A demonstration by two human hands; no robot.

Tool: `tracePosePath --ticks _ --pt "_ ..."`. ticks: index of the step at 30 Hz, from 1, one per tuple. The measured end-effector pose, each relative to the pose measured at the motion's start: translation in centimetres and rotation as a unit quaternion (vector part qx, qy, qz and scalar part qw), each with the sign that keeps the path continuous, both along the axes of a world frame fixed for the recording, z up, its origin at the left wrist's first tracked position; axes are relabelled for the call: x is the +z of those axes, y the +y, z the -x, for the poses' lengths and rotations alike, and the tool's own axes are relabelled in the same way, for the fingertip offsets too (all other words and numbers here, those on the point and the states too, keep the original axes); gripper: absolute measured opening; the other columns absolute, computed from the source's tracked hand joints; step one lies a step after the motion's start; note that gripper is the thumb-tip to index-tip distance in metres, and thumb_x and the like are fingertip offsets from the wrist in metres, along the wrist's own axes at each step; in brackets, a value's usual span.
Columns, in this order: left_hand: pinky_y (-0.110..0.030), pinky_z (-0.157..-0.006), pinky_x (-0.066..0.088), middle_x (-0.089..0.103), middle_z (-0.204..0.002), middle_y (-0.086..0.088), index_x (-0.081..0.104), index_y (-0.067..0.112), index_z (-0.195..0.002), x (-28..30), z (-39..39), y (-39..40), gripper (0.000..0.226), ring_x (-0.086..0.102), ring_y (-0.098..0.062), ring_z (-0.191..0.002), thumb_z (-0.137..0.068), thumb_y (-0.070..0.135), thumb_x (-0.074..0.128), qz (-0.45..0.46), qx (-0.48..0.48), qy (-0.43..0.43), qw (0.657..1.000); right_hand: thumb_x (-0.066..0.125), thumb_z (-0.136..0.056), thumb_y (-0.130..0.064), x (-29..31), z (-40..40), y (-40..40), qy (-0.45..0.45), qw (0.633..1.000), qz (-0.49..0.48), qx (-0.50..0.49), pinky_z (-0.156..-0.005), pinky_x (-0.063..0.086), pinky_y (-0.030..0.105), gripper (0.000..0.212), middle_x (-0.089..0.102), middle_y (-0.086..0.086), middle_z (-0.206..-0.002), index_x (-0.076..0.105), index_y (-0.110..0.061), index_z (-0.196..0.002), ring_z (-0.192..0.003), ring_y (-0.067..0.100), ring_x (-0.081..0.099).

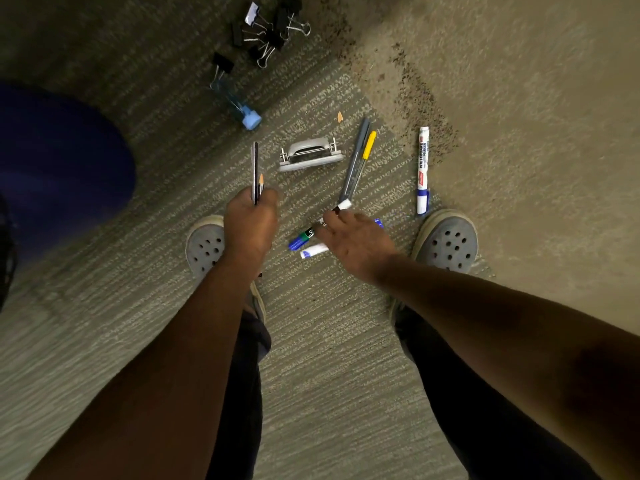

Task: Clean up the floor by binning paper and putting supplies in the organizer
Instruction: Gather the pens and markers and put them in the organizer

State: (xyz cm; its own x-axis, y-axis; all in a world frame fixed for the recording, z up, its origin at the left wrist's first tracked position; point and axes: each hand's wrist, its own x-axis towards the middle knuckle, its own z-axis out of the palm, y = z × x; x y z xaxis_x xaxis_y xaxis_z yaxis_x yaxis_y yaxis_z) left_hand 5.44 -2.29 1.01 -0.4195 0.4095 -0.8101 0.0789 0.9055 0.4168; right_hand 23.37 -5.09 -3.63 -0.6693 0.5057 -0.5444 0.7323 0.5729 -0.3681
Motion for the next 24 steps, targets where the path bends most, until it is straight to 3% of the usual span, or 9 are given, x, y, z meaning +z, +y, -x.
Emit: tracePosePath --ticks 6,9,13,15,18,20,24 --pt "-0.023 -0.043 0.027 0.041 -0.049 0.006 0.052 0.022 -0.064 -1.0 1.2 -0.1 0.021 0.034 -0.012 -0.040 -0.081 0.034 0.055 0.002 -0.011 0.026 1.000 0.042 -0.096 -0.015 -1.4 3.4 0.4 -0.033 0.999 -0.011 0.023 -0.085 0.046 0.041 0.028 0.049 0.009 -0.122 0.053 -0.012 -0.122 -0.112 0.028 0.048" --pt "-0.021 -0.041 0.027 0.041 -0.050 0.005 0.054 0.022 -0.068 -1.0 1.3 -0.5 0.018 0.034 -0.011 -0.037 -0.081 0.034 0.055 0.003 0.003 0.020 1.000 0.044 -0.094 -0.020 -0.9 1.9 1.3 -0.028 0.999 0.004 -0.035 -0.088 0.046 0.042 0.031 0.052 0.012 -0.122 0.050 -0.010 -0.123 -0.115 0.030 0.048" --pt "-0.023 -0.041 0.027 0.041 -0.053 0.003 0.056 0.019 -0.075 -0.4 1.0 -0.6 0.015 0.034 -0.013 -0.040 -0.084 0.032 0.056 0.017 0.002 0.009 1.000 0.062 -0.080 -0.026 0.9 -3.0 2.9 0.009 0.989 0.009 -0.145 -0.075 0.045 0.039 0.034 0.064 0.012 -0.103 0.051 -0.013 -0.109 -0.094 0.032 0.059" --pt "-0.023 -0.042 0.026 0.041 -0.053 0.003 0.055 0.020 -0.073 -0.1 0.7 -0.4 0.017 0.034 -0.014 -0.041 -0.085 0.033 0.056 0.014 -0.002 0.007 1.000 0.064 -0.082 -0.020 1.2 -5.8 3.6 -0.001 0.957 -0.006 -0.291 -0.064 0.040 0.033 0.029 0.065 0.010 -0.092 0.050 -0.017 -0.107 -0.079 0.029 0.060" --pt "-0.023 -0.041 0.027 0.040 -0.050 0.006 0.054 0.022 -0.070 0.4 0.2 0.0 0.020 0.034 -0.012 -0.039 -0.085 0.034 0.057 0.005 -0.003 0.007 1.000 0.062 -0.089 -0.030 0.0 -8.8 5.3 -0.076 0.854 -0.002 -0.514 -0.064 0.040 0.032 0.028 0.067 0.014 -0.092 0.048 -0.017 -0.110 -0.079 0.034 0.064" --pt "-0.023 -0.041 0.026 0.040 -0.047 0.008 0.053 0.022 -0.067 0.7 0.1 0.3 0.021 0.033 -0.011 -0.038 -0.085 0.032 0.057 -0.001 0.001 0.004 1.000 0.065 -0.087 -0.041 -1.1 -9.9 6.3 -0.114 0.823 0.029 -0.556 -0.069 0.045 0.036 0.038 0.068 0.016 -0.098 0.051 -0.014 -0.109 -0.089 0.036 0.065" --pt "-0.022 -0.042 0.026 0.039 -0.046 0.009 0.055 0.023 -0.069 1.9 0.1 0.8 0.022 0.032 -0.010 -0.038 -0.088 0.034 0.057 -0.003 0.010 -0.005 1.000 0.067 -0.084 -0.035 -2.0 -10.0 7.5 -0.110 0.823 0.061 -0.555 -0.072 0.044 0.030 0.033 0.069 0.016 -0.100 0.063 -0.009 -0.105 -0.092 0.033 0.066"
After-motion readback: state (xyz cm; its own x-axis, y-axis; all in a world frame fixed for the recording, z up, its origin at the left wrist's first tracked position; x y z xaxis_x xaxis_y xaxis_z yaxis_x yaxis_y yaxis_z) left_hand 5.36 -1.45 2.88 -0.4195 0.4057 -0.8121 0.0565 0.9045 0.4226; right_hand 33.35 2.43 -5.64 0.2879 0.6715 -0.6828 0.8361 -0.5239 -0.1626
